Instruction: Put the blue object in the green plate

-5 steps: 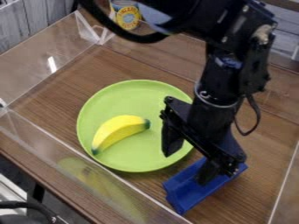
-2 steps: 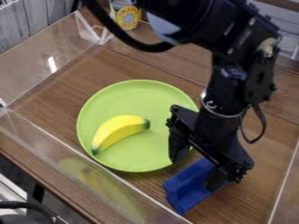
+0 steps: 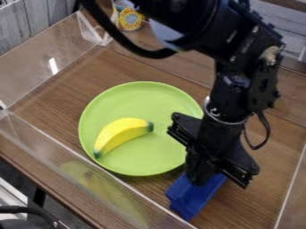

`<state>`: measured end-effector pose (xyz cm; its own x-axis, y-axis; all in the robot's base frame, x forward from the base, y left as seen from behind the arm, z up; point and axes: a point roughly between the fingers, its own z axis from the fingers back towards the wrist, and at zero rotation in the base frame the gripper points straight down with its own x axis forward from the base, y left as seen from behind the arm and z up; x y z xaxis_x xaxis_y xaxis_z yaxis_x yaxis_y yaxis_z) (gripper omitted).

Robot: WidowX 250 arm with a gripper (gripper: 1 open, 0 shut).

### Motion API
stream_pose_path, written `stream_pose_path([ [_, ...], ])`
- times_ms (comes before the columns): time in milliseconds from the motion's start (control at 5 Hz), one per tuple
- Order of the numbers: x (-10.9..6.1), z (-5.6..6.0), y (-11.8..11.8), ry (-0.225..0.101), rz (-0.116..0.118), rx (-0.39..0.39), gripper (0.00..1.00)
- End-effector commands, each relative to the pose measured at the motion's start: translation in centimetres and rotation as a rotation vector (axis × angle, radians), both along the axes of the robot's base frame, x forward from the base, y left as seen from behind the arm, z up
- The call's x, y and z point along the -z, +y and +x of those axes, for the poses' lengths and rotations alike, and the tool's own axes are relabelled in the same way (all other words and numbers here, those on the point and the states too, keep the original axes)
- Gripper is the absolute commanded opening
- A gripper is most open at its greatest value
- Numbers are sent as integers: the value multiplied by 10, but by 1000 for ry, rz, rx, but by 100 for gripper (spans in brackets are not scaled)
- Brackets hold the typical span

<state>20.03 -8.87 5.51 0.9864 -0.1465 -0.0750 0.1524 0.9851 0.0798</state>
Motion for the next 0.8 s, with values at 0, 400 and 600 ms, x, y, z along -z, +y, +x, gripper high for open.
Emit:
stream_pose_path([
  [0,-4,7,8,-11,0,35,0],
  [400,-7,6,41,-14,14,165,0],
  [600,-24,23,53,-32,39,127,0],
])
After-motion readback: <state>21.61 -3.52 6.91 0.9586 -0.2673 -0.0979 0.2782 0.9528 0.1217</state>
